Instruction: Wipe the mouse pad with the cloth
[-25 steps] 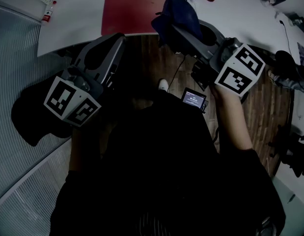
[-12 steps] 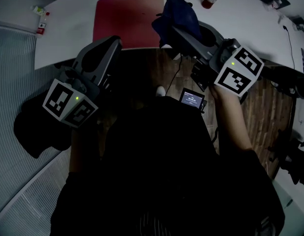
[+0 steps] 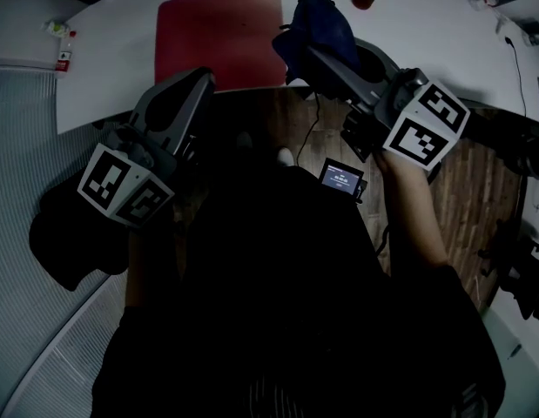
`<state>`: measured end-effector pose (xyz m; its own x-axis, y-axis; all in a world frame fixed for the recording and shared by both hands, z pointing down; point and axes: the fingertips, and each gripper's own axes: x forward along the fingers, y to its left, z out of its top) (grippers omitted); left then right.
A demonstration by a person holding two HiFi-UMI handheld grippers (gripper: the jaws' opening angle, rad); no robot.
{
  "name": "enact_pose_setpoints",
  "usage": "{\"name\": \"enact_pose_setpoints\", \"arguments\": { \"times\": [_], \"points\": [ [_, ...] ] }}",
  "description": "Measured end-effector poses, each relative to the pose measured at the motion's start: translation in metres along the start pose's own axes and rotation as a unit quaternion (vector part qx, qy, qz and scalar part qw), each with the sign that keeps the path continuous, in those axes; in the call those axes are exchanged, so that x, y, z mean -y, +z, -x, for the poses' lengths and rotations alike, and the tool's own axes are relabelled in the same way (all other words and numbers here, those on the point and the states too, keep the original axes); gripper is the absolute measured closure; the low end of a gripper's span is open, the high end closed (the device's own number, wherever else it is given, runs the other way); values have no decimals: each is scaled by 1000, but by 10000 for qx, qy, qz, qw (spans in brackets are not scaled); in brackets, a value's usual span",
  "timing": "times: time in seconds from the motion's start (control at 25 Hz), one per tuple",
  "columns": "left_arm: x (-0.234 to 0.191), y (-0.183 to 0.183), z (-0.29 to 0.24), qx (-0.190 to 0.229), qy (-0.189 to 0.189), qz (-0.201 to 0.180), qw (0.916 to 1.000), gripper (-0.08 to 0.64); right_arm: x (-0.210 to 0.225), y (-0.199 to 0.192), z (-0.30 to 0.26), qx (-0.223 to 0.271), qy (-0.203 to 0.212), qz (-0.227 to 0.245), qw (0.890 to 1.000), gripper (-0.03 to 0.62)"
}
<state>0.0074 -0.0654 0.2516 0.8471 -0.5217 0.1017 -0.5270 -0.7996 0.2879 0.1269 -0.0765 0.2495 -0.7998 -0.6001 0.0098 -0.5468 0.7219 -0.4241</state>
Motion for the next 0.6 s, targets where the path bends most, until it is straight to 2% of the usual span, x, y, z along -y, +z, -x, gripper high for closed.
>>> {"name": "enact_pose_setpoints", "arguments": {
  "times": [0.16, 0.2, 0.32, 0.36, 0.52, 0.6],
  "points": [
    [29, 5, 92, 20, 33, 46, 10000, 552, -99, -14, -10, -33, 19, 49, 10000, 520],
    [27, 9, 91, 29, -25, 42, 10000, 552, -101, -10, -11, -14, -28, 79, 10000, 520],
    [-8, 24, 10, 2, -284, 24, 9996, 552, -34, 22, -10, 58, -308, 155, 9994, 520],
    [-14, 33, -4, 5, -347, -9, 9994, 552, -24, 32, -10, 83, -364, 174, 9992, 520],
    [-4, 83, 23, 84, -464, -210, 9987, 552, -64, 61, -19, 127, -397, 221, 9989, 520],
    [-18, 92, 30, 70, -515, -220, 9984, 552, -67, 68, -35, 136, -433, 247, 9987, 520]
  ]
}}
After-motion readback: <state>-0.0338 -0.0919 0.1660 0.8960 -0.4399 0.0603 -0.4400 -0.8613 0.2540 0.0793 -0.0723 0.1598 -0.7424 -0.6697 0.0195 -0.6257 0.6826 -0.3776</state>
